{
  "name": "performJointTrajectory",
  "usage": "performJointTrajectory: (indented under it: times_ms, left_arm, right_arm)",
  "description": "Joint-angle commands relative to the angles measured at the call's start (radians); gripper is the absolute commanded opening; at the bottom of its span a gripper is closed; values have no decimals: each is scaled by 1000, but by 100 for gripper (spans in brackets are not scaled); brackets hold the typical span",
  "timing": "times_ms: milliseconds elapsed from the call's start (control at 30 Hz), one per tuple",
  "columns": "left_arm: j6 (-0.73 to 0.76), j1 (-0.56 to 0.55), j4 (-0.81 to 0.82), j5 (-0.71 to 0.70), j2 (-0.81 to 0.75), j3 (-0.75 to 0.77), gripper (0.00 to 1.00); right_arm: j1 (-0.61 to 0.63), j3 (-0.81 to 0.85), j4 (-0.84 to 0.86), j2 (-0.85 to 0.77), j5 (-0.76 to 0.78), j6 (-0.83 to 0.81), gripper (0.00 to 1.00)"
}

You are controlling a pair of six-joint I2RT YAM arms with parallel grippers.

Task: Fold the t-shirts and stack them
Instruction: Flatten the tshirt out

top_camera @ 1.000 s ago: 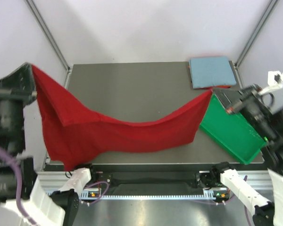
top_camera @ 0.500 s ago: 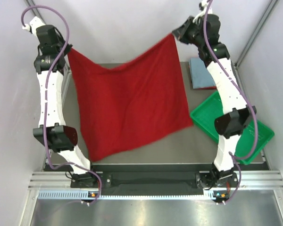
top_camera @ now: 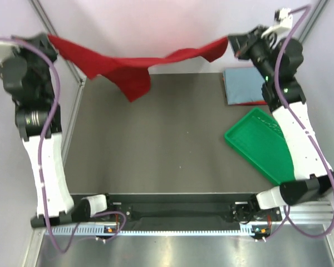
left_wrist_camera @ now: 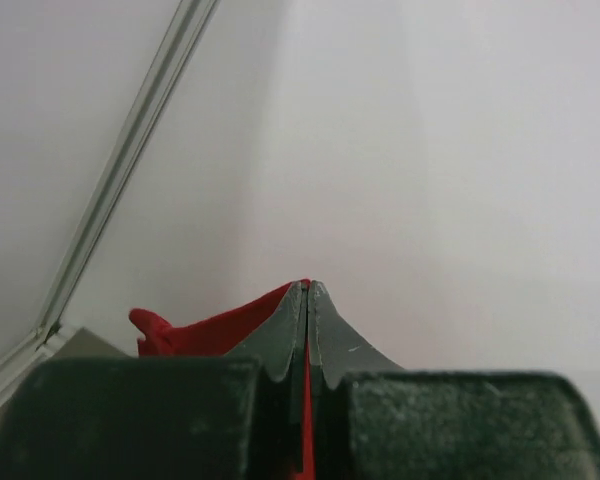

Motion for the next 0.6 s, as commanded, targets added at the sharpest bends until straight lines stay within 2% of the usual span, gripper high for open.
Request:
performJointTrajectory:
  times_ms: [0,67,100,167,300,467,567]
  left_arm:
    - [-6,3,48,37,-106,-231,0]
    - [-3,5,14,55,-219,-363,0]
    - [-11,3,-10,54,-258,-471,0]
    - [-17,-7,-108,52,-350,-590,0]
    - [-52,-52,-295,15,-464,-739,0]
    - [-154,-54,-469,-84,-614,-960,0]
    - [-229,-52,-555,-144,-663,-1043,0]
  right_arm:
    - [-4,-288,102,-75,-66,-26,0]
    - [4,-406,119,-149,-82,-27,0]
    - [4,-519,119,-173,-83,-29,0]
    - [10,-620,97,-243,-77,-27,0]
    - [25,-845,-17,-336,-63,-44,0]
    - [31,-1038,-228,-434,7,-29,0]
    - [30,-1114,-258,-476,0,-18,0]
